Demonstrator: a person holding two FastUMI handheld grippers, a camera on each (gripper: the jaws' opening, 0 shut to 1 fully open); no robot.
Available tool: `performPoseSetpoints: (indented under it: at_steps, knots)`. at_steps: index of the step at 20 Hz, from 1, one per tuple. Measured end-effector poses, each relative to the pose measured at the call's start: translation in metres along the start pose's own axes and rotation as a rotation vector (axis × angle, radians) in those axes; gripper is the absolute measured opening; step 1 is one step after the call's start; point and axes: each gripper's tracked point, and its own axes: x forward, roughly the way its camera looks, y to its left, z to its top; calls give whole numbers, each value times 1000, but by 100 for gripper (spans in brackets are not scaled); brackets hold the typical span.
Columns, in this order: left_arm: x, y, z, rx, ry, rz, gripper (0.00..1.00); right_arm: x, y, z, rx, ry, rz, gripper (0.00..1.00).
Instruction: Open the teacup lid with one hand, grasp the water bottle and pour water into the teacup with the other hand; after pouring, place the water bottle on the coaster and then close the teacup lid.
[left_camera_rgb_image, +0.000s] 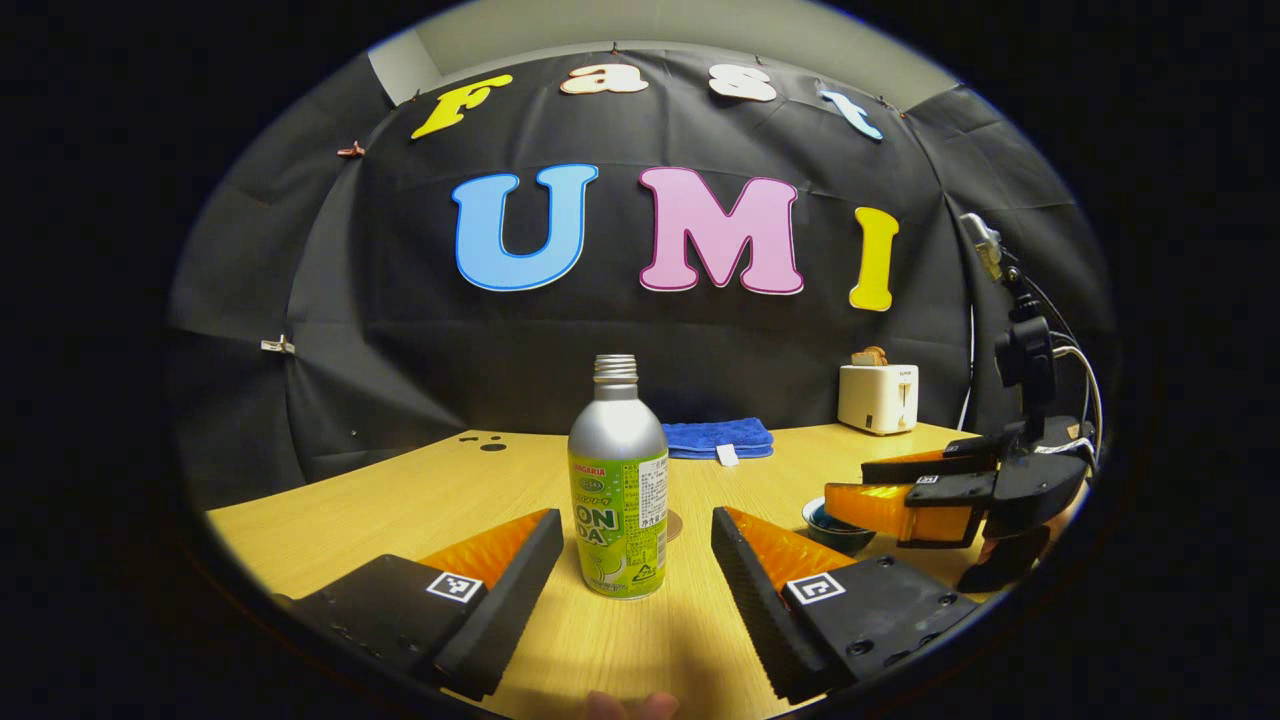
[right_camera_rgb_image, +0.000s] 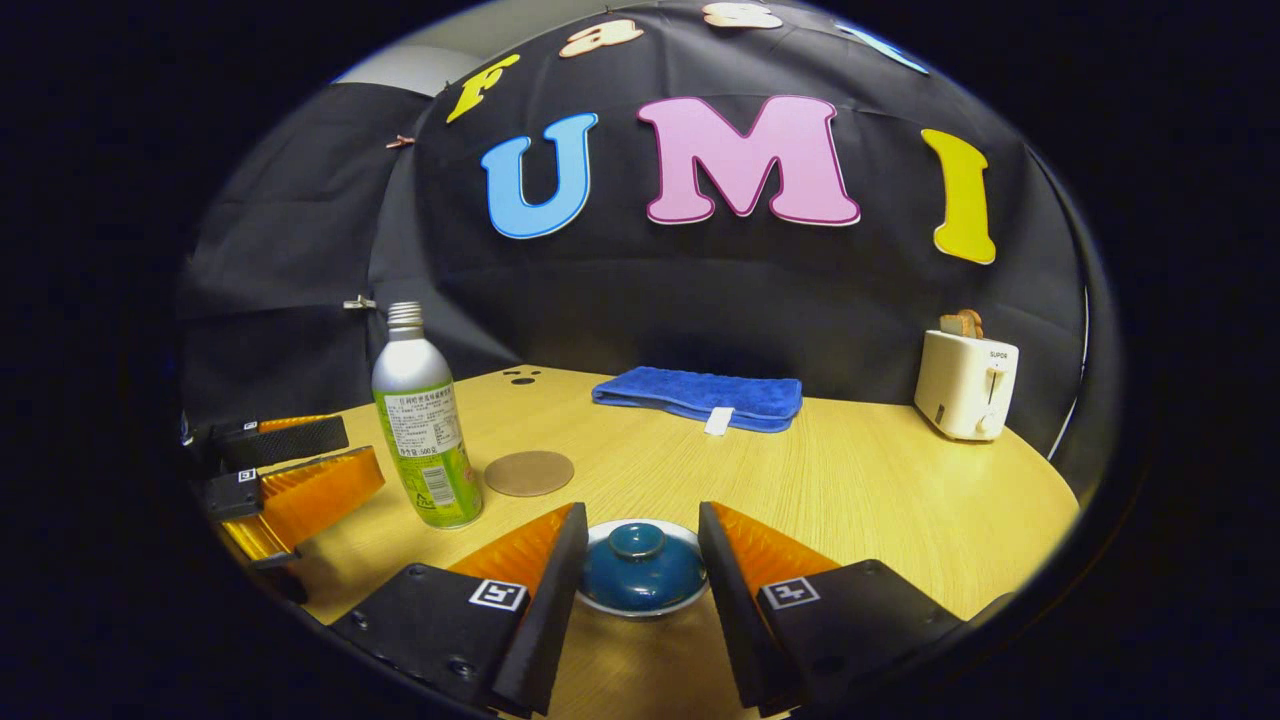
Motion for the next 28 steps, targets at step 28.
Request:
performPoseSetpoints:
  at_steps: [28]
  knots:
    - [60,18,1,0,3,70,95,-74,-64,19,36,-212,-122,30]
